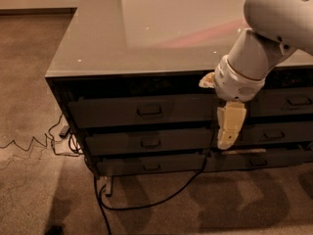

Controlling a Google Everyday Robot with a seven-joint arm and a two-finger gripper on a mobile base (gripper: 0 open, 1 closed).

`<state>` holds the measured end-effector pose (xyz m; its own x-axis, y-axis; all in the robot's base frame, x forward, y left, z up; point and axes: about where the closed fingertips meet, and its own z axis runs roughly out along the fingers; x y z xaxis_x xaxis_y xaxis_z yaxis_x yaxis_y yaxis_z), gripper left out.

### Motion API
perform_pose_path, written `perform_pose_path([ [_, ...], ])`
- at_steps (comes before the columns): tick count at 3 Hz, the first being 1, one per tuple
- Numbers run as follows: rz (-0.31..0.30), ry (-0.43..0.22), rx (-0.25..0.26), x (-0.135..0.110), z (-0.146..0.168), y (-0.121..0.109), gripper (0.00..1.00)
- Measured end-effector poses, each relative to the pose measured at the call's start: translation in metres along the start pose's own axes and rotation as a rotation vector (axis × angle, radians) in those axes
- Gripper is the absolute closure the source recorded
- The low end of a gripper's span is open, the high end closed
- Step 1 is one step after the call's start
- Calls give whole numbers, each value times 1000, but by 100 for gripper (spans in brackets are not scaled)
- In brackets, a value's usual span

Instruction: Open top drawer

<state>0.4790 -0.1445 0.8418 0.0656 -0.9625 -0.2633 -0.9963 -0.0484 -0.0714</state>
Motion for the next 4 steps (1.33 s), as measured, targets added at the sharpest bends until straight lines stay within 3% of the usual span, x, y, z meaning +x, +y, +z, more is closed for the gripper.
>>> perform_pose_path([
  [2, -28, -166, -65, -15, 38, -16, 0],
  [3, -67, -238, -90, -37, 61, -36, 0],
  [4, -118, -241, -62, -50, 73, -51, 0],
])
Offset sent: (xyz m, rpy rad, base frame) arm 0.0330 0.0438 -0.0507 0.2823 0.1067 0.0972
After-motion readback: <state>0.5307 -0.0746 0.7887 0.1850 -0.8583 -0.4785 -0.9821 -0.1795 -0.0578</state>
